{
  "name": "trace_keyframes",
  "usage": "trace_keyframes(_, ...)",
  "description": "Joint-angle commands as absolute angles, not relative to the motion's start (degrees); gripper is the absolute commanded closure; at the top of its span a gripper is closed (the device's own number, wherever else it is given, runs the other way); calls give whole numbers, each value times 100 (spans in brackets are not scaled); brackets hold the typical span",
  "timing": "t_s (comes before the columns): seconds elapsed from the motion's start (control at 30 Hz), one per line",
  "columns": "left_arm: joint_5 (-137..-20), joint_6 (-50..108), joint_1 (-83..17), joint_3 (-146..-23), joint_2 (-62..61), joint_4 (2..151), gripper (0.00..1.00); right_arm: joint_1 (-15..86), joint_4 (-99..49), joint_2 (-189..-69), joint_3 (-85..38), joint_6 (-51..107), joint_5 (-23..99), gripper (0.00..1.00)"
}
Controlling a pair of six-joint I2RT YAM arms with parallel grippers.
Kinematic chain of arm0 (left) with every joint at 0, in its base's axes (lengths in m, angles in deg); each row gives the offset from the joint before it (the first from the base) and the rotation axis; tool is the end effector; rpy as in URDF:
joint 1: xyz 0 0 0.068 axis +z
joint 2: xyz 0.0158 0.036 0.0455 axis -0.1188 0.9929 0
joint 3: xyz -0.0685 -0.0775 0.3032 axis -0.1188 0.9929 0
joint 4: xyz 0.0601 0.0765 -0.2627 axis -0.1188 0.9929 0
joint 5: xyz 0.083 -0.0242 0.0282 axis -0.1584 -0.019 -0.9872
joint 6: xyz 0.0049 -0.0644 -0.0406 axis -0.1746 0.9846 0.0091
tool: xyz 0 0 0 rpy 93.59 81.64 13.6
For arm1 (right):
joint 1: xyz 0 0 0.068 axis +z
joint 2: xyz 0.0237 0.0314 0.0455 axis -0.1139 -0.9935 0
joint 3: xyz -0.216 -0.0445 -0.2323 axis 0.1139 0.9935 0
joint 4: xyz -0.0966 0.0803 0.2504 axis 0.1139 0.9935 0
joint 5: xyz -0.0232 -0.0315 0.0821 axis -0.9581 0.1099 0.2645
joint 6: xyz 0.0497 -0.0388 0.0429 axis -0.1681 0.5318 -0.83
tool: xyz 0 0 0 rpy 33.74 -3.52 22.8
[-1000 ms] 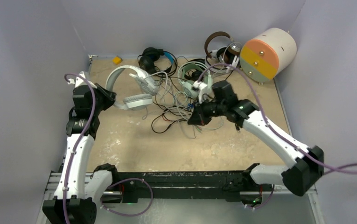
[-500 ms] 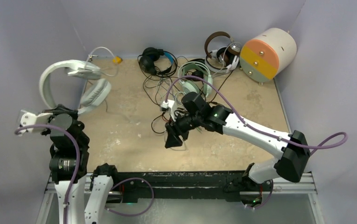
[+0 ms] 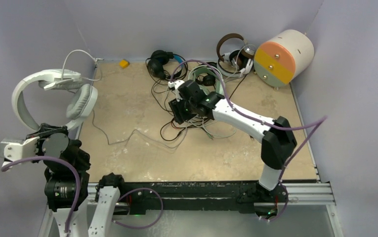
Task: Wrap the headphones
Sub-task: Untie the headphones cable, then move the headphones to the corner of the board.
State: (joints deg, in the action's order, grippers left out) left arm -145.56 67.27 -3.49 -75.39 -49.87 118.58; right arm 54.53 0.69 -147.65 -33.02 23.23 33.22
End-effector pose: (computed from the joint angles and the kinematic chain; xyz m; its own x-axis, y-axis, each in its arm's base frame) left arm 0.0173 0.0564 0.4530 0.6463 -0.3581 -0.6738 -0.6039 0.2998 -0.7385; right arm 0.2985 0.3357 0.3227 -0.5787 -0.3475 -0.7378 -0.6641 0.7259 0.1790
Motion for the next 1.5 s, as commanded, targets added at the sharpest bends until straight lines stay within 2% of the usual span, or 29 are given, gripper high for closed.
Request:
trace_keyframes(0.0,-14562,6915,-356,-8062,-5102,11377,100,5485,339,-15384,-3851,2545,2311,42)
trace_keyframes(0.07,-14400,6863,-369,-8063,-5123,11341,100,5485,367,-15620,-3990,2730,2737,40)
trace_keyframes(0.3,-13954,6923,-393,-7867,-5181,11253,100,5490,234,-16211,-4323,3091,3229,21)
trace_keyframes(0.47,-13821,6889,-403,-7856,-5172,11198,100,5503,328,-16628,-4422,3295,3262,21)
trace_keyframes(0.7,-13606,6886,-411,-7716,-5149,11090,100,5527,526,-17086,-4719,3418,3070,29)
trace_keyframes(0.97,-13403,6834,-428,-7598,-5134,10932,100,5535,522,-17093,-4468,3687,3385,27)
trace_keyframes(1.07,-13274,6827,-428,-7593,-5141,10911,100,5533,400,-16974,-4311,3644,3519,35)
trace_keyframes(1.3,-13041,6798,-439,-7569,-5121,10796,100,5391,591,-17526,-4682,3554,2939,38)
trace_keyframes(1.47,-12948,6797,-447,-7499,-5114,10716,100,4605,631,-18034,-5395,3050,2893,61)
